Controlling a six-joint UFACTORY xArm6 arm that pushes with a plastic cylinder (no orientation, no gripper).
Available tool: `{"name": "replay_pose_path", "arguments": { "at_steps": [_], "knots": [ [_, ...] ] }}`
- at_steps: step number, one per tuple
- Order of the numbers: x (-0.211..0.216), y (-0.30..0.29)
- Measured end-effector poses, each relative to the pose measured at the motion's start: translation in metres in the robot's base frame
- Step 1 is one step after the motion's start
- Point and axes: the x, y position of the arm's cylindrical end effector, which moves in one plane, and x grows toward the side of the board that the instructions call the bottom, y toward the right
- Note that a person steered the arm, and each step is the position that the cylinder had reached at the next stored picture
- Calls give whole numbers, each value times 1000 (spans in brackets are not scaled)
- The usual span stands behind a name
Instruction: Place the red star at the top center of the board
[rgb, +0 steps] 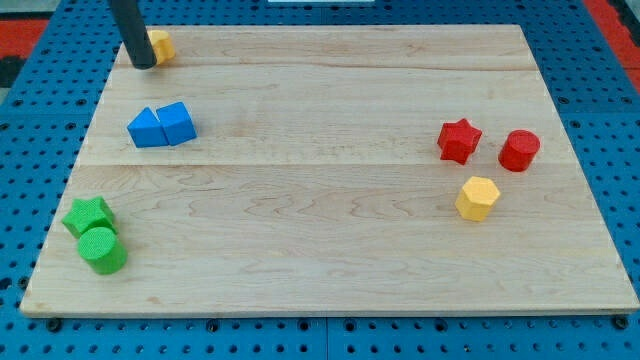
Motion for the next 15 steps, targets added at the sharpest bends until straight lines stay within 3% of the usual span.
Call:
{"name": "replay_pose_path", "arguments": {
  "at_steps": [2,4,6,7,8,9,11,13,14,15],
  "knots": [
    [-4,1],
    [5,68],
    [34,350],
    [55,464],
    [111,548],
    [144,580],
    [237,463],
    [171,392],
    [104,382],
    [76,381]
  ]
}}
